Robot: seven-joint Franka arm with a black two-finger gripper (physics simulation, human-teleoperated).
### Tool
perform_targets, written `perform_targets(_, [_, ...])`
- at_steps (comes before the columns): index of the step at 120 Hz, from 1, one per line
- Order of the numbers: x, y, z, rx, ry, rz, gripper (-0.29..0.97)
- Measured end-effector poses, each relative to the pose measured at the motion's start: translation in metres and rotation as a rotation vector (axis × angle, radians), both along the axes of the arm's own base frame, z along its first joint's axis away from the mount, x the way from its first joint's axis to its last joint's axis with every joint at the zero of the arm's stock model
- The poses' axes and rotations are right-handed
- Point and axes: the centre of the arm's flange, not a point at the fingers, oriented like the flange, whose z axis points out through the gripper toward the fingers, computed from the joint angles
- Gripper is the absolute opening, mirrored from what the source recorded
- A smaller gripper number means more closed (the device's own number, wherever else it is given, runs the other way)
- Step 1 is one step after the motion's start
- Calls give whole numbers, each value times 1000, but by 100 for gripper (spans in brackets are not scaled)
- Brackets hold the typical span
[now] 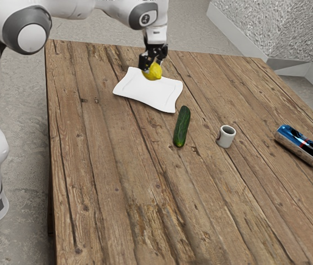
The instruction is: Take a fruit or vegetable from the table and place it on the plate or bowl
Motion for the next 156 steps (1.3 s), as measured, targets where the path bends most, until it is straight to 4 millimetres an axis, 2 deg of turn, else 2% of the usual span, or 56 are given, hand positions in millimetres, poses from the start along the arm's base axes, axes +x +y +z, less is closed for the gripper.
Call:
perform_targets(10, [4,5,-4,5,-19,4,14])
perform_targets(23, [-3,33,-10,11,-46,51,14])
perform_targets(32, [-5,44,-11,18,-61,68,14])
perform_targets(75, [8,51,-22,30,-99,76,14])
perform_targets(91, [11,53,-20,35,-111,78,42])
perform_targets(104, [12,56,-18,37,-117,80,54])
perform_targets(120, [15,58,-21,35,-114,81,63])
perform_targets(142, [19,60,-23,35,-115,80,67])
perform_targets(149, [18,51,-9,22,-117,71,67])
perform_targets(156, [9,32,16,-41,-97,57,67])
